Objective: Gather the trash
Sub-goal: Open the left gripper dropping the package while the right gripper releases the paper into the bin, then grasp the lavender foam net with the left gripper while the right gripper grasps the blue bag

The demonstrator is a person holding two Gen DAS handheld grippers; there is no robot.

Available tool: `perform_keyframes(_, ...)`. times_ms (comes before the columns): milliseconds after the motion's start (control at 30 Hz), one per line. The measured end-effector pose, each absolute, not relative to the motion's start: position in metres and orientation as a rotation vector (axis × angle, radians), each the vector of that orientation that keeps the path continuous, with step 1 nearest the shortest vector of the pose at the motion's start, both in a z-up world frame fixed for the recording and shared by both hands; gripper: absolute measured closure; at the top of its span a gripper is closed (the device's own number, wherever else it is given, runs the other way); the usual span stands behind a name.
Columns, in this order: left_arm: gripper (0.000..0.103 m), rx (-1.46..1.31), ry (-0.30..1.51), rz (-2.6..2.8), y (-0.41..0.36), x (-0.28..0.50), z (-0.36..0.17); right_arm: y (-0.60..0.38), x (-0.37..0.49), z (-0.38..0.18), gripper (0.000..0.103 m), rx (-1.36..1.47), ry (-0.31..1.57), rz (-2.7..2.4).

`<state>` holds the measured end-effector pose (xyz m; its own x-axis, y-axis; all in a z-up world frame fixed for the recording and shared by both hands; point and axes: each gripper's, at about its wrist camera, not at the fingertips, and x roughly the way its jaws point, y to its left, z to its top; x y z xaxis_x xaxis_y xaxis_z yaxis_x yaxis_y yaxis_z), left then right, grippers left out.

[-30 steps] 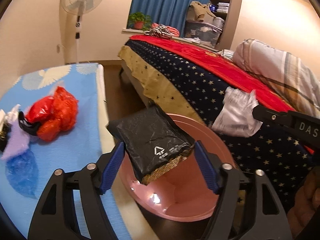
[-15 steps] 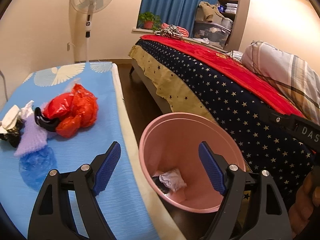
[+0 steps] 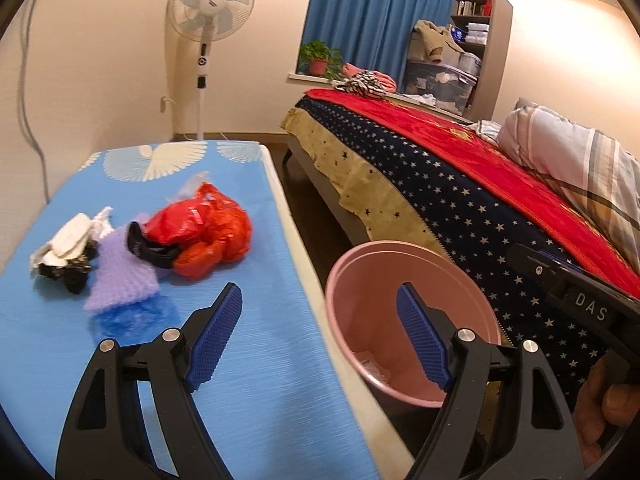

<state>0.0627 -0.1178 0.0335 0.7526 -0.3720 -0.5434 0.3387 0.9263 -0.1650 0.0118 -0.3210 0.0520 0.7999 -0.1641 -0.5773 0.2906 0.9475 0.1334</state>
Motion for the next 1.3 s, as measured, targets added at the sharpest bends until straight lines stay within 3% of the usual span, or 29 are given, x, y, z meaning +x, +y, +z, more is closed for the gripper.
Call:
perform_keyframes(333,0.027,-0.083,0.585,-0.286,-0.067,0.053,0.039,-0.281,0.019,0.054,0.061,0.226,0.586,-0.143)
perform_keyframes(500,0.044,-0.096,0.580,-0.220,-0.037,0.052,0.037,-0.253,0.031,0.050,0.063,0.242,0.581,-0.061)
perform_keyframes(767,0.060,-0.171,0.593,-0.046,0.010,0.063,0.024,-0.218,0.053,0.032,0.071,0.251,0.600,0.047)
perform_keyframes(1300,0.060,-0.241,0.639,0.113,0.056,0.090,-0.004,-0.144,0.107,-0.018,0.071,0.289,0.756,0.288)
